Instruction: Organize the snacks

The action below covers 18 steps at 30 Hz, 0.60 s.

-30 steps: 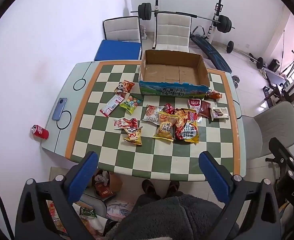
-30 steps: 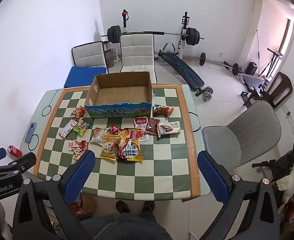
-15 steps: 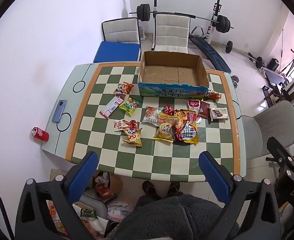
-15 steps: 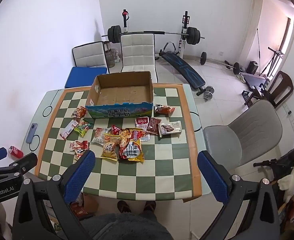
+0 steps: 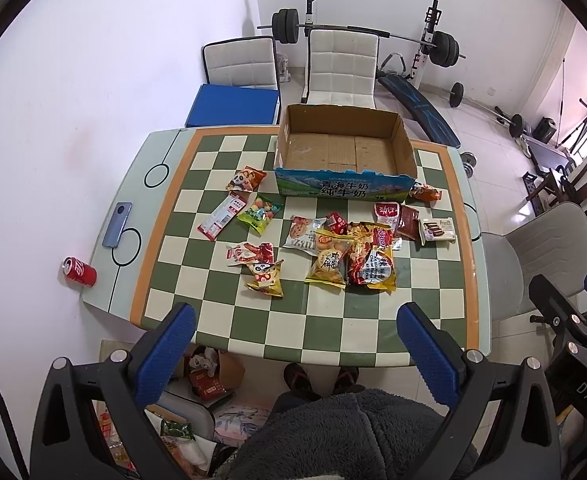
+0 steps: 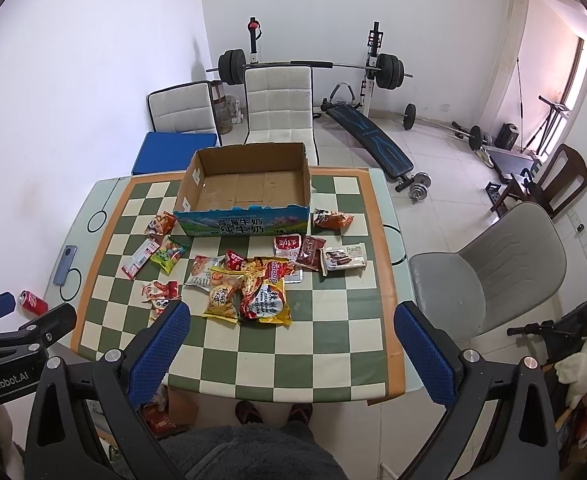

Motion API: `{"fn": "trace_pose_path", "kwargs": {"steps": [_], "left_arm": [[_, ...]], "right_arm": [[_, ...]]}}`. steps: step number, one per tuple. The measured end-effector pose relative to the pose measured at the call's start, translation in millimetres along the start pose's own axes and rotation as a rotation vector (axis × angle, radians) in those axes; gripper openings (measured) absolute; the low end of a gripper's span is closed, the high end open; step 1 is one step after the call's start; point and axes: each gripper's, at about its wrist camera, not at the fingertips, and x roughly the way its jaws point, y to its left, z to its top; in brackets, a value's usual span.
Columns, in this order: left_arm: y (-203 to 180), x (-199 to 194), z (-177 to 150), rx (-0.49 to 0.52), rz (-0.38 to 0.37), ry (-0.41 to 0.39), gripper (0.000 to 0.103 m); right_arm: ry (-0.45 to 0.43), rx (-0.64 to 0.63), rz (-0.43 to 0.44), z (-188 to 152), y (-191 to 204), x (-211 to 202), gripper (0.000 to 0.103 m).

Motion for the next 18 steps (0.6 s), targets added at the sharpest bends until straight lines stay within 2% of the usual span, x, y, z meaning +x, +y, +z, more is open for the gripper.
{"fn": "trace_pose_path", "kwargs": {"steps": [18], "left_arm": [[-0.5, -0.3, 3.4, -0.001, -0.003, -0.011, 0.103]], "right_arm": [[-0.007, -0.003, 0.0, 3.9, -0.6, 1.7, 0.103]]}}
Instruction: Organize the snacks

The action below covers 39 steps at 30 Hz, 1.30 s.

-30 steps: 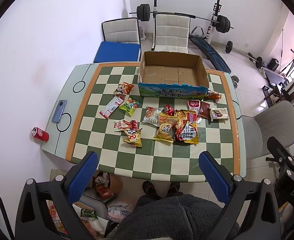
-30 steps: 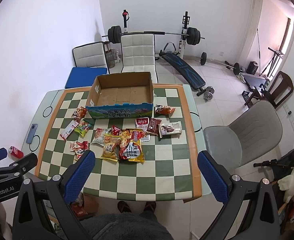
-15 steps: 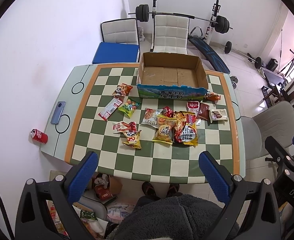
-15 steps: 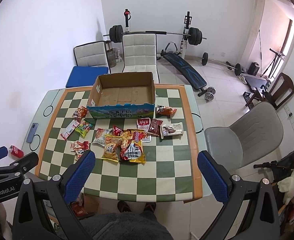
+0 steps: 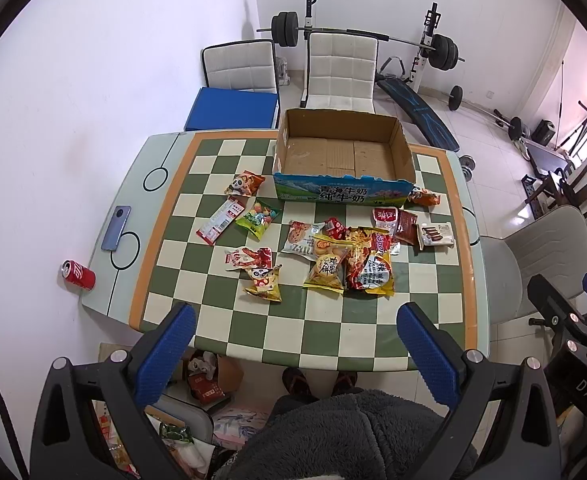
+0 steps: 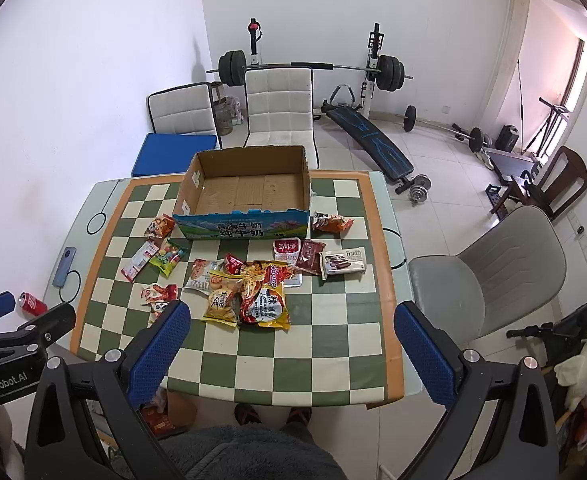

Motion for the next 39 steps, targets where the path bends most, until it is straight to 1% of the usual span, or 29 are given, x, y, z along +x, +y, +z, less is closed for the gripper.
{"fn": "trace_pose_path", "kwargs": {"steps": [14, 19, 39], "left_arm": [[-0.2, 0.1, -1.0, -0.001, -0.003, 0.001, 0.103], [-1.2, 0.8, 3.7, 0.003, -0.009, 0.011, 0.103], [-2.8, 3.6, 4.6, 0.005, -0.009, -0.004, 0.103]], "right_arm": [[0.004, -0.001, 0.001, 1.8, 0.7, 0.7, 0.103], [0.002, -0.002, -0.001, 3.8, 2.2, 2.1, 0.103], [0.006, 0.002, 0.006, 9.2, 3.1, 2.3, 0.103]]}}
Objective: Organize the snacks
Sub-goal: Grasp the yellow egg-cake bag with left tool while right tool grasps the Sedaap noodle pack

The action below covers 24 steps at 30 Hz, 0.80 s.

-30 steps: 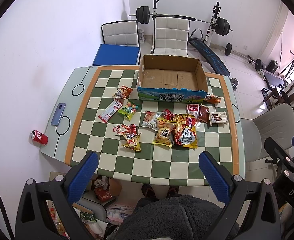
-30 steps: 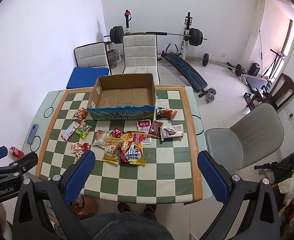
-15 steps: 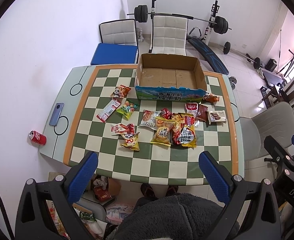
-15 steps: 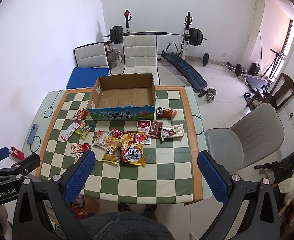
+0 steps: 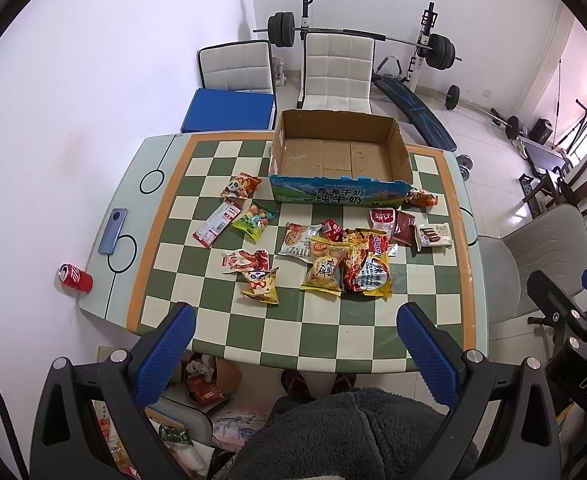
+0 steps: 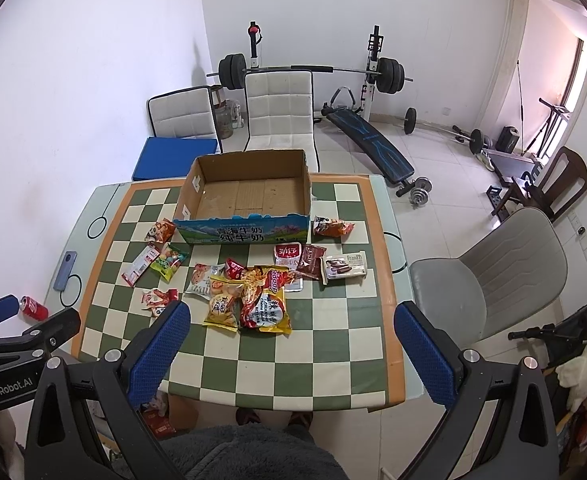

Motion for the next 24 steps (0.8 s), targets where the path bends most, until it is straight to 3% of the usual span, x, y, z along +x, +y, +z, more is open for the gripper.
{"fn": "trace_pose_path", "kwargs": {"steps": [6, 9, 14, 20, 24], "left_arm": [[3, 27, 9, -0.03, 0.035, 0.001, 0.103], [7, 65, 17, -0.052, 0.064, 0.045, 0.103], [17, 154, 20, -0.088, 0.102, 0.191, 0.103], [23, 255, 10, -0.089, 0.143, 0.338, 0.103], [25, 306, 4, -0.093, 0.132, 0.405, 0.103]], "right_arm": [[0.023, 0.039, 0.034, 8, -8, 15, 0.103], [0.089, 0.07, 0.061, 11, -15, 56, 0.103], [0.301, 0.096, 0.139, 6, -19, 177, 0.103], [0.525, 0.064, 0.128, -20, -5, 340, 0.103], [0.643, 0.047, 0.136, -38, 12, 422, 0.103]]}}
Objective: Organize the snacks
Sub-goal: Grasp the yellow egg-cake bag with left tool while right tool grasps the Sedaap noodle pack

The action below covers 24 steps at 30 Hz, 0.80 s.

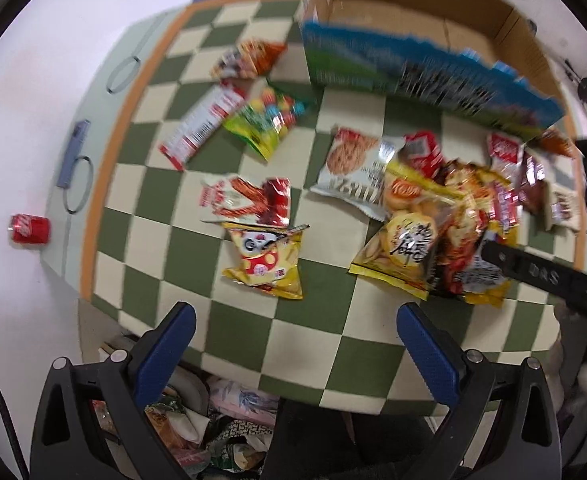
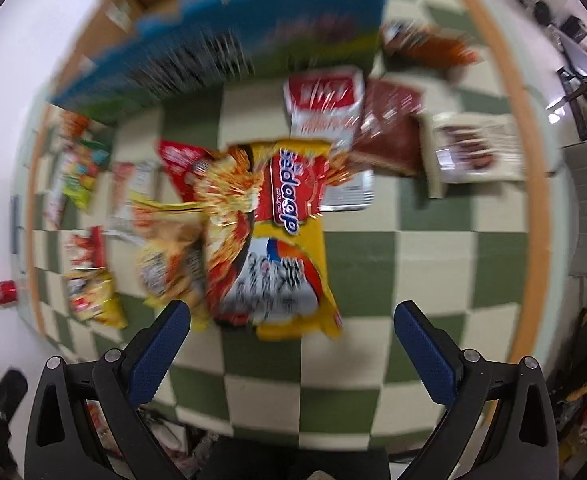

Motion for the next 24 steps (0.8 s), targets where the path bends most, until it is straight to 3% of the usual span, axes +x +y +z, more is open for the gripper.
{"fn": "trace_pose_path", "kwargs": {"steps": [5, 8, 14, 21, 24], "left_arm": [[-9, 38, 13, 0.017, -0.025, 0.046, 0.103], [-22, 48, 22, 0.054, -0.048, 0.061, 0.103], [-56, 67, 45, 0.123, -0.109, 0.066, 0.103], [-88, 103, 63, 0.209, -0.136, 0.112, 0.101], [-88, 111, 69, 0.2, -0.182, 0.121, 0.09]], "right_arm": [[0.105, -0.012, -0.028, 24, 14, 67, 0.103], [0.135, 0.003, -0.024, 26, 16, 85, 0.103], [0.168, -0.038, -0.079, 12, -8, 80, 0.101], [0.159, -0.036, -0.008, 2, -40, 76, 0.101], [0.178, -0.039, 0.015, 4, -47, 81, 0.101]]}}
